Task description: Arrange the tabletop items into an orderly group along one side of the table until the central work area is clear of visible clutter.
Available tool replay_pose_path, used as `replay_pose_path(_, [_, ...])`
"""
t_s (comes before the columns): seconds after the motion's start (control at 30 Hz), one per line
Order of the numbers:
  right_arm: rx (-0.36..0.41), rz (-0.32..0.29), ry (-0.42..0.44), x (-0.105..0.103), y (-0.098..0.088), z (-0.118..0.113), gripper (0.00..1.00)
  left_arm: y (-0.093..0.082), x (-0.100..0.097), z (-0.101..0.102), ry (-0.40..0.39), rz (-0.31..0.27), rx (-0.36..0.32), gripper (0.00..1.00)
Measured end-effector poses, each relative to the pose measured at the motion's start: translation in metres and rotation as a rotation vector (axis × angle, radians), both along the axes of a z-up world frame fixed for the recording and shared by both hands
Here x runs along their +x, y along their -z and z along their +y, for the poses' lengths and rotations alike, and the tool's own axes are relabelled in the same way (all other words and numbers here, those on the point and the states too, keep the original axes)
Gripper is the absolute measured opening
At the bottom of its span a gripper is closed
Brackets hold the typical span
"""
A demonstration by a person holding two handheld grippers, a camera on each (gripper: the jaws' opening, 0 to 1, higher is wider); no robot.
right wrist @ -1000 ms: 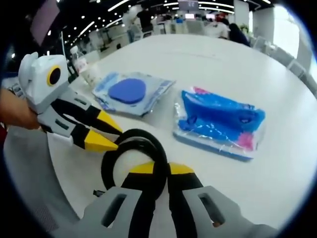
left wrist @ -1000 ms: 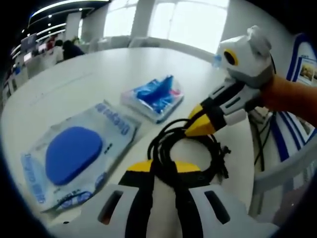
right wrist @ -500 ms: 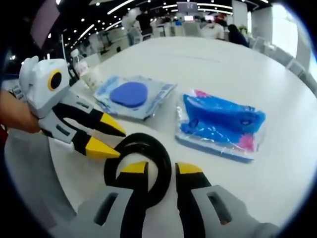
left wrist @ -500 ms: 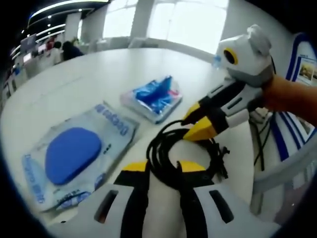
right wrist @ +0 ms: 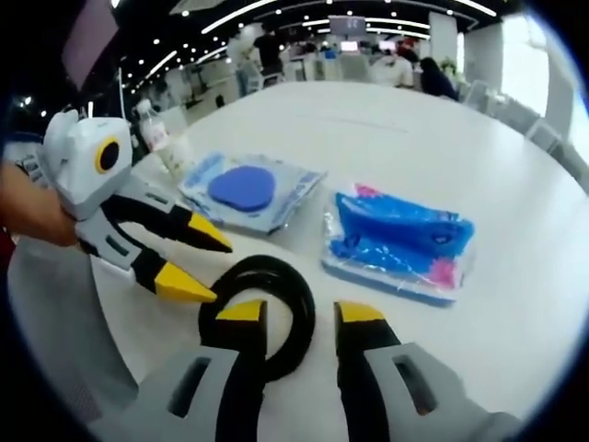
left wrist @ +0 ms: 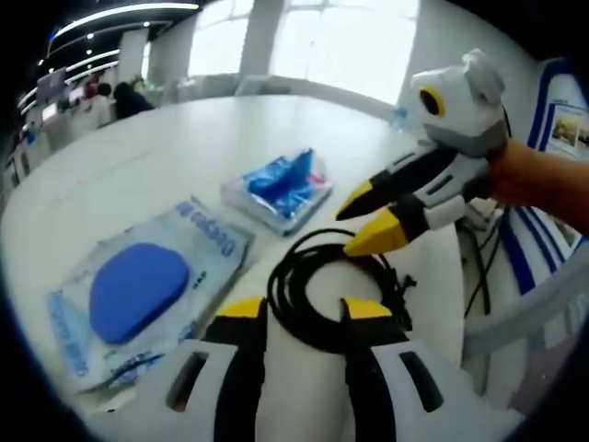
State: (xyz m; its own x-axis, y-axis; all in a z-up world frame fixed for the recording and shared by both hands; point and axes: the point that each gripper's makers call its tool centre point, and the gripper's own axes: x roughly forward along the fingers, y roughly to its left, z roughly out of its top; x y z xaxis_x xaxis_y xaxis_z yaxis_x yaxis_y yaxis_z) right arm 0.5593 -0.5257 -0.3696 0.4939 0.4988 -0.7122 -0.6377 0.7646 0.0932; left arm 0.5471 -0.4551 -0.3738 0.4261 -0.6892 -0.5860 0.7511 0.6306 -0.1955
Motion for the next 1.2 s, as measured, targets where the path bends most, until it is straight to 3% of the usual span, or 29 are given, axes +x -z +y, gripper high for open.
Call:
replay_pose_path(0.27, [0.018, -0.033, 0.034, 0.000, -0.010, 0.002, 0.43, -0.004, -0.004, 0.008, -0.015, 0.014, -0.021, 0.46])
replay_pose_path(0.53, [0.033, -0.052, 0.048, -0.003, -0.018, 0.006, 0.52, -0.013, -0.007, 0.009, -0.005, -0.012, -0.048, 0.57])
replay_pose_path(0.73, [0.043, -0.067, 0.075, -0.004, -0.020, 0.009, 0.76, -0.017, -0.011, 0.008, 0.007, -0.024, -0.069, 0.72])
replay_pose_path(0.87, [0.074, -0.094, 0.121, -0.002, -0.025, 0.009, 1.00, -0.019, -0.013, 0.009, 0.007, -0.033, -0.083, 0.86])
replay_pose_path(1.2, [0.068, -0.112, 0.127, -0.012, -0.032, 0.006, 0.99, -0.025, -0.022, 0.013, 0.031, -0.037, -0.118, 0.99])
